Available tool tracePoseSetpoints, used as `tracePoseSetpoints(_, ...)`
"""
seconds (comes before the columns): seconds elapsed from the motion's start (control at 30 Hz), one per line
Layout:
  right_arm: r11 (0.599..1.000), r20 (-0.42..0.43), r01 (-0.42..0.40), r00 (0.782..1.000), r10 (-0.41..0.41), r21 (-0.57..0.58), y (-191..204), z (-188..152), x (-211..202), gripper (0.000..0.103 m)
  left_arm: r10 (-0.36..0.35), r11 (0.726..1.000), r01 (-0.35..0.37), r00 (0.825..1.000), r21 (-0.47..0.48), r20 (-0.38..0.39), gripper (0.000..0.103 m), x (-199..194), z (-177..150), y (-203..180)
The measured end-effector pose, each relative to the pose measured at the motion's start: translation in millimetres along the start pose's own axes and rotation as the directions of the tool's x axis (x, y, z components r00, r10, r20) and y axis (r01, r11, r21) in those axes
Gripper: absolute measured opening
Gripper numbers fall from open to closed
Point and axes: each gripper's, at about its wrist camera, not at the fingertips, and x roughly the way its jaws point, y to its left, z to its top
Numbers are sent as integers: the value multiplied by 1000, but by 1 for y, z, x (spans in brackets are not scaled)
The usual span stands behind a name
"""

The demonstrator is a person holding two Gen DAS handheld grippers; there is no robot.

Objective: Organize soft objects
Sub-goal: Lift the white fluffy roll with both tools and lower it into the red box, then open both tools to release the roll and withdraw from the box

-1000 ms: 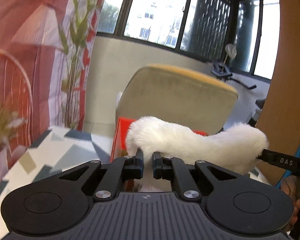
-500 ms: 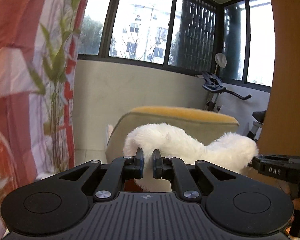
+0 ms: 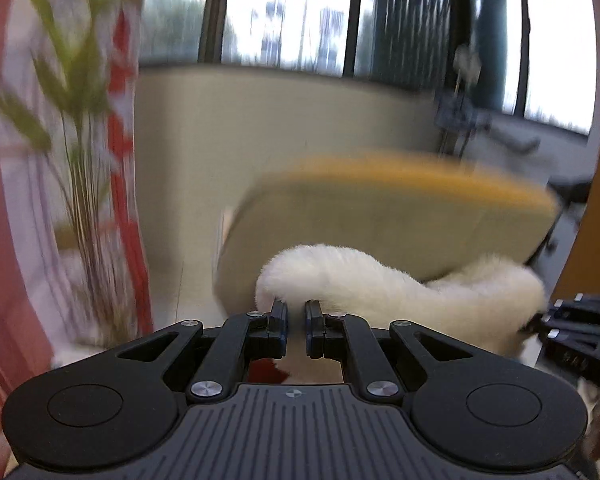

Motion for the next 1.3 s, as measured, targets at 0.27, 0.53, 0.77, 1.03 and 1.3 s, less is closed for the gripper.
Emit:
tracePoseSetpoints(0.27, 1000, -219, 1, 976, 1, 9, 7, -28, 50, 11, 18, 999, -13, 991, 39, -135, 10, 23, -24, 6)
tracePoseSetpoints(0.53, 1000, -349, 13, 937, -16, -13, 11, -36, 47, 22, -5, 997, 13, 993, 71, -116, 12, 6, -19, -4)
tracePoseSetpoints(0.77, 1000, -339, 17, 941, -18, -5, 7, -38, 11, 36, -19, 997, 26, 995, 76, -93, 52, -28, -29, -15)
tracePoseSetpoints(1.03, 998, -257, -23, 966, 37, 58, 19, -43, -46, 80, -41, 998, 44, 997, 52, -62, 101, -75, -40, -14)
tracePoseSetpoints(1.3, 983, -139, -28, 989, 54, 180, 19, -58, -109, 102, -45, 999, 47, 997, 21, -65, 103, -124, -63, -9)
